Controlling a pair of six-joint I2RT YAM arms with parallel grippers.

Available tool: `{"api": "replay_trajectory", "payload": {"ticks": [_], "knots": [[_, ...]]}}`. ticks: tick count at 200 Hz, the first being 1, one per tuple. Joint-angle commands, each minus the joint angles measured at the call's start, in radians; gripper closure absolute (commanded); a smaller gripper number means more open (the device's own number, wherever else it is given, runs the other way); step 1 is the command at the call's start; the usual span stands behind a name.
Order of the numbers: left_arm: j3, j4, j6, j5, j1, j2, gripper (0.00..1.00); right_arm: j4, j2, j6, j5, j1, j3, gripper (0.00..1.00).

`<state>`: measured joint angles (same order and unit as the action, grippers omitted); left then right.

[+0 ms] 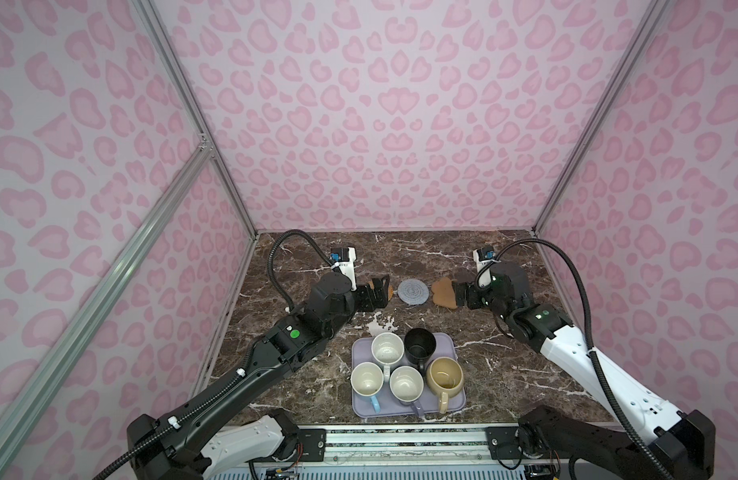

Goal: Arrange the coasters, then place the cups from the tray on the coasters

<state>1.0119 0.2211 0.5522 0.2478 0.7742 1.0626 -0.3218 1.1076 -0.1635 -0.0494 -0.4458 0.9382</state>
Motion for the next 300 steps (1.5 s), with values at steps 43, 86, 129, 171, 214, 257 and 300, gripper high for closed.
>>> {"api": "replay_trajectory", "payload": {"ticks": [43, 86, 129, 171, 214, 257, 300], "knots": [[0.235, 0.563, 0.154, -0.258, 0.007, 0.176, 0.12, -0.046, 0.030, -0.001, 0.315, -0.082, 0.007, 0.03], [0.259, 0.794, 0.157, -0.307, 0.044, 0.244, 0.22, -0.028, 0.058, 0.004, 0.250, -0.125, -0.046, 0.03], [0.191, 0.804, 0.194, -0.242, 0.125, 0.278, 0.17, -0.002, 0.042, -0.002, 0.255, -0.123, -0.078, 0.03], [0.205, 0.770, 0.186, -0.219, 0.174, 0.336, 0.29, 0.020, 0.013, -0.026, 0.235, -0.124, -0.105, 0.03], [0.245, 0.745, 0.172, -0.241, 0.235, 0.426, 0.46, 0.036, -0.022, -0.045, 0.216, -0.125, -0.136, 0.05], [0.259, 0.800, 0.202, -0.199, 0.261, 0.459, 0.47, 0.035, -0.037, -0.054, 0.192, -0.123, -0.150, 0.05], [0.252, 0.805, 0.199, -0.160, 0.273, 0.481, 0.44, 0.034, -0.035, -0.056, 0.175, -0.124, -0.156, 0.05]]}}
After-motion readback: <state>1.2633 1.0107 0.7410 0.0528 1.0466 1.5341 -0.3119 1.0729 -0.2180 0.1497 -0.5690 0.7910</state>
